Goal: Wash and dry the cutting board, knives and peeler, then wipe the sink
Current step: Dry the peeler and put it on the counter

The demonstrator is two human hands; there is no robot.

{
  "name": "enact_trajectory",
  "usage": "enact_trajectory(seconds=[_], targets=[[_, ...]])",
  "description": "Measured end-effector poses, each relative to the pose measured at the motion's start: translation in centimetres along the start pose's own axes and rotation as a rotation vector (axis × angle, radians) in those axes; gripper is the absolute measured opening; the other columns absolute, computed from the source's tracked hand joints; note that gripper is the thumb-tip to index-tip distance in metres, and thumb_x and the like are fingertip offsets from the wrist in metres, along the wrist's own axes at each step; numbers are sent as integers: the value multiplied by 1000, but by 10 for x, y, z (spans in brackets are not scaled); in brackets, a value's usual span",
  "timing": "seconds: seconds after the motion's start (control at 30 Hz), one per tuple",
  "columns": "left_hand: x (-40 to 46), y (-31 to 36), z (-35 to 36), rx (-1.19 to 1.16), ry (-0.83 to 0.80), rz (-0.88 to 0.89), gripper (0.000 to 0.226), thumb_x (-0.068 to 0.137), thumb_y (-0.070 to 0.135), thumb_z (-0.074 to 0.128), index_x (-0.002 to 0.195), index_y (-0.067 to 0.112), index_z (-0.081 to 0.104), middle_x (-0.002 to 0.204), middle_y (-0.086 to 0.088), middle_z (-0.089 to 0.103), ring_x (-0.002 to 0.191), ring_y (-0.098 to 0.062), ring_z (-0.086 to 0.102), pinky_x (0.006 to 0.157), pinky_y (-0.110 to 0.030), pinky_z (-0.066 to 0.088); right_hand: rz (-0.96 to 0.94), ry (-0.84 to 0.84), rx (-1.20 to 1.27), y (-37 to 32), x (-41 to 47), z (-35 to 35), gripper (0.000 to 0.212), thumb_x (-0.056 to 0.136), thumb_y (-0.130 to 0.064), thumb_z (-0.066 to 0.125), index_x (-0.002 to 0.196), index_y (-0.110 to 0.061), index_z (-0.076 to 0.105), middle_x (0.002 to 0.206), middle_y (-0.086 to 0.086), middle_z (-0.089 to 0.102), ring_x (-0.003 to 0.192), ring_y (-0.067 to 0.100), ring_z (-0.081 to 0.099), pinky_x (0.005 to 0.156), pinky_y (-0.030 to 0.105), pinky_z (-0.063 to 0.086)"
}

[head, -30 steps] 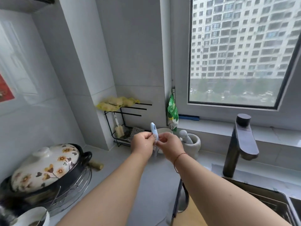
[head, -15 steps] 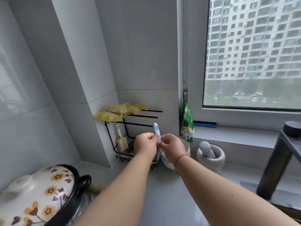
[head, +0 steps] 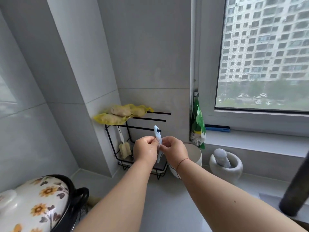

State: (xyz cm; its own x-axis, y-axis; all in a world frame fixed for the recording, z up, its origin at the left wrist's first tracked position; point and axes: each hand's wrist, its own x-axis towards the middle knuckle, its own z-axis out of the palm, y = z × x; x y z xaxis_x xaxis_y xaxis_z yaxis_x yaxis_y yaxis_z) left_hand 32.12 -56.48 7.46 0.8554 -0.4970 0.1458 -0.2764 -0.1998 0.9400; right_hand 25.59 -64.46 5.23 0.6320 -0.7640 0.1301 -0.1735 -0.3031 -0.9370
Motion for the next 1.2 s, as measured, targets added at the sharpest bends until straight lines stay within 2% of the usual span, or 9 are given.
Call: enact_trajectory(seconds=[0.13, 0.23, 0.37, 0.53, 0.67, 0.83, 0.97, 1.07, 1.2], targets=[[5, -5, -8, -4, 31, -26, 24, 92, 25, 64, 68, 26, 67, 72, 1, 71, 79, -23, 70, 78, -37, 58, -6, -43, -28, -3, 7, 7, 18, 84, -27, 72, 100, -19, 69, 96, -6, 70, 88, 12, 65, 83, 30, 52], [9, -6, -13, 8, 43, -45, 19, 92, 27, 64, 80, 15, 72, 73, 2, 70, 76, -21, 68, 68, -28, 53, -11, -59, -54, -6, 9, 12, 20, 84, -28, 71, 102, -19, 70, 98, -6, 71, 90, 11, 65, 85, 30, 52], [15, -8, -20, 0, 53, -102, 26, 92, 35, 62, 76, 17, 71, 70, 2, 68, 69, -16, 62, 59, -23, 45, -13, -72, -61, -10, 13, 22, 17, 86, -28, 70, 100, -20, 69, 99, -6, 71, 93, 11, 65, 90, 32, 52], [23, -16, -29, -29, 57, -141, 34, 90, 42, 63, 78, 11, 74, 78, -8, 71, 74, -22, 62, 70, -30, 47, -6, -97, -111, -17, 17, 35, 20, 88, -28, 67, 104, -17, 68, 103, 0, 70, 98, 18, 65, 93, 35, 50], [28, -22, -35, -57, 57, -141, 34, 90, 41, 63, 66, 18, 67, 87, -13, 72, 79, -23, 61, 76, -32, 47, 14, -100, -138, -23, 17, 43, 22, 93, -24, 59, 112, -16, 67, 108, 2, 69, 103, 19, 62, 87, 28, 46], [29, -26, -40, -55, 44, -194, 66, 80, 68, 45, 92, 10, 74, 97, -11, 72, 96, -29, 65, 95, -40, 47, -6, -124, -178, -18, 9, 50, 34, 94, -39, 54, 121, -20, 62, 112, -1, 69, 102, 16, 62, 85, 27, 47], [17, -26, -40, -19, 253, -259, 52, 97, 49, 38, 92, 4, 63, 103, -16, 67, 99, -37, 60, 92, -42, 47, 50, -55, -168, -20, -3, 36, 43, 98, -41, 42, 116, -6, 60, 111, 10, 68, 104, 29, 61, 91, 35, 48], [-2, -25, -33, -17, 350, -241, 40, 97, 42, 37, 80, 9, 53, 96, -17, 68, 91, -37, 62, 87, -43, 49, 41, -33, -128, -24, -19, 17, 39, 100, -38, 41, 116, -10, 63, 112, 7, 68, 107, 24, 60, 90, 31, 45], [-35, -17, -12, -37, 278, -216, 41, 97, 37, 39, 66, 13, 48, 75, -11, 66, 82, -36, 64, 83, -45, 53, 34, 20, -39, -22, -44, -14, 35, 100, -37, 41, 118, -15, 62, 98, -3, 63, 99, 14, 56, 86, 25, 40]])
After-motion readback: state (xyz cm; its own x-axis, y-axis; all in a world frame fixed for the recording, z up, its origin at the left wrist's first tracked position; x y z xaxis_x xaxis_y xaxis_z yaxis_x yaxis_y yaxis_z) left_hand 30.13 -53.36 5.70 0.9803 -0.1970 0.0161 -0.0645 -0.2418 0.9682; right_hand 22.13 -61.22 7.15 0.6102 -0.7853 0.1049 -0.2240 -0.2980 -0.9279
